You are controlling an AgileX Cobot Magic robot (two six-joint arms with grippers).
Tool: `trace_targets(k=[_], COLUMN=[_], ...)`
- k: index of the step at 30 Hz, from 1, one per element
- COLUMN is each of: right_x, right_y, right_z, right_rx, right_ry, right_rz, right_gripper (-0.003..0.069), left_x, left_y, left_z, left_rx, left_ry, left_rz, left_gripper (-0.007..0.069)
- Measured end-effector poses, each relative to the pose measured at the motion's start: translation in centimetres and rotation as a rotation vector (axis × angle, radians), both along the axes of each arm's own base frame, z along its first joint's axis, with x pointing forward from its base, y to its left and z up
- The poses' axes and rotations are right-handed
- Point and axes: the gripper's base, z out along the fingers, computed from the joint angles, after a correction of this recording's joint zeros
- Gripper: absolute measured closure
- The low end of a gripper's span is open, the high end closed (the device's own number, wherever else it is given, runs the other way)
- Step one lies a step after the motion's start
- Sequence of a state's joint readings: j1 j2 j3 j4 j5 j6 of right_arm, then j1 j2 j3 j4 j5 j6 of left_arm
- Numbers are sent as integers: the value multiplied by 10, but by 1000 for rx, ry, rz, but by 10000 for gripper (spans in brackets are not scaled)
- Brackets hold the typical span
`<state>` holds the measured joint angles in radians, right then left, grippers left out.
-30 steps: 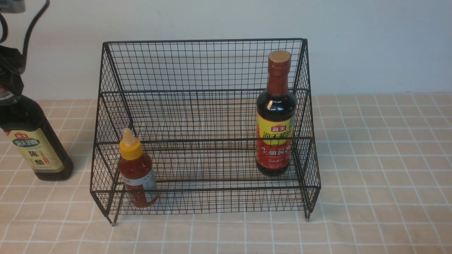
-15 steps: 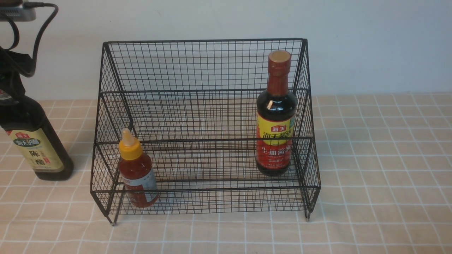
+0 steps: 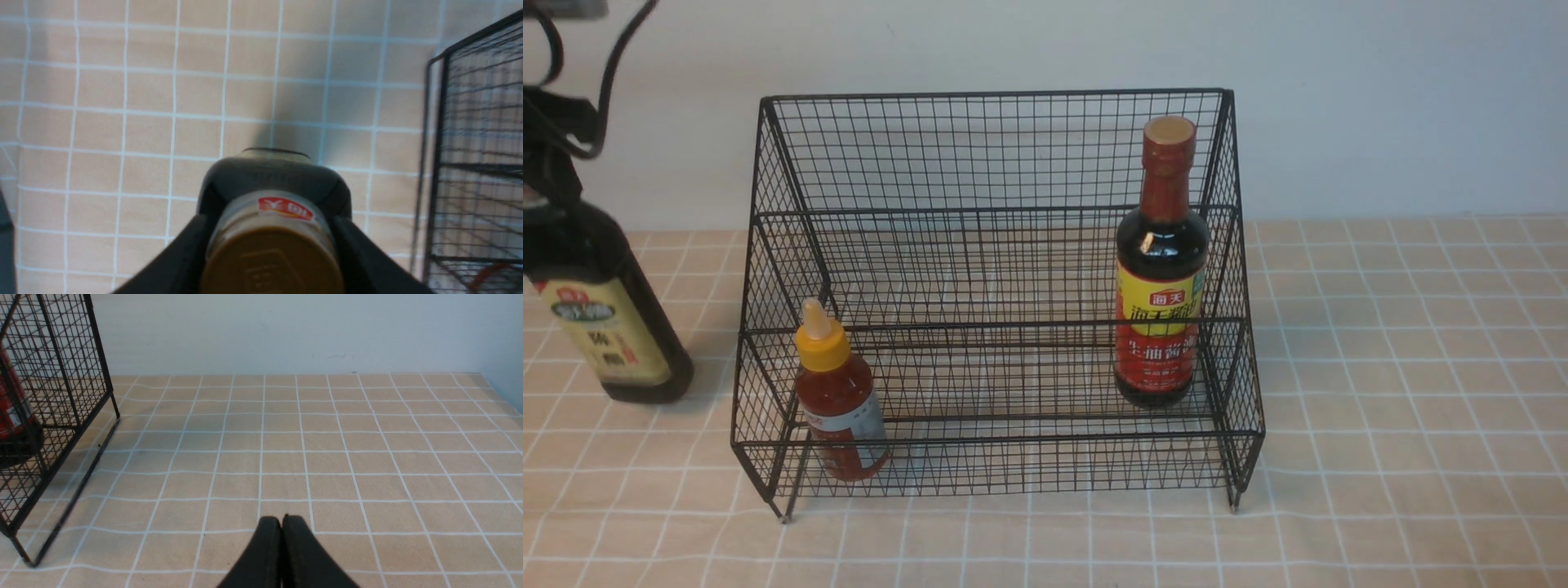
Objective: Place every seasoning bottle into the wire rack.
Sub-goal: Use the left arm to put the condiment bottle back on the shelf
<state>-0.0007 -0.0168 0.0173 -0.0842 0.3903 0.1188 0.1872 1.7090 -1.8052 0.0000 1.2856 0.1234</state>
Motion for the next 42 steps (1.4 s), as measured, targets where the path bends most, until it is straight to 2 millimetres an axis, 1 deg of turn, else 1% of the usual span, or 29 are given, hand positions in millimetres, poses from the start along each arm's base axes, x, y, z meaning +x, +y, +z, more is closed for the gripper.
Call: trace_targets(k=[2, 5, 7, 8, 12, 13, 17, 18, 25, 29, 33, 34, 36, 37, 41, 42], right_x=[0, 0, 0, 0, 0, 0, 0, 0, 0, 0, 0, 0, 0, 0, 0, 0], right_y=[0, 0, 0, 0, 0, 0, 0, 0, 0, 0, 0, 0, 0, 0, 0, 0], right_z=[0, 0, 0, 0, 0, 0, 0, 0, 0, 0, 0, 0, 0, 0, 0, 0], right_rx=[0, 0, 0, 0, 0, 0, 1, 1, 0, 0, 0, 0, 0, 0, 0, 0], right_ry=[0, 0, 0, 0, 0, 0, 0, 0, 0, 0, 0, 0, 0, 0, 0, 0], right_rz=[0, 0, 0, 0, 0, 0, 0, 0, 0, 0, 0, 0, 0, 0, 0, 0], right_gripper=[673, 673, 673, 673, 673, 673, 673, 673, 673, 673, 673, 673, 673, 673, 673, 673], left_x=[-7, -24, -34, -42, -62, -70, -85, -88, -92, -91, -81, -71, -60, -60, -40, -38], left_y=[-7, -17, -22, -25, -33, -37, -51, -58, -94, -104, -109, -112, -114, -114, -119, -119], left_z=[15, 44, 59, 72, 98, 108, 126, 130, 132, 130, 123, 115, 106, 106, 89, 87], left_rx=[3, 26, 37, 46, 41, 34, 7, -5, -83, -110, -125, -128, -132, -132, -144, -145], left_ry=[-45, -131, -177, -216, -309, -347, -415, -429, -437, -430, -404, -377, -345, -345, -287, -281], left_rz=[-5, -11, -3, 8, 30, 30, 6, -10, -100, -114, -107, -104, -99, -99, -87, -85], left_gripper=[304, 304, 304, 304, 304, 304, 304, 304, 304, 304, 304, 304, 304, 304, 304, 304])
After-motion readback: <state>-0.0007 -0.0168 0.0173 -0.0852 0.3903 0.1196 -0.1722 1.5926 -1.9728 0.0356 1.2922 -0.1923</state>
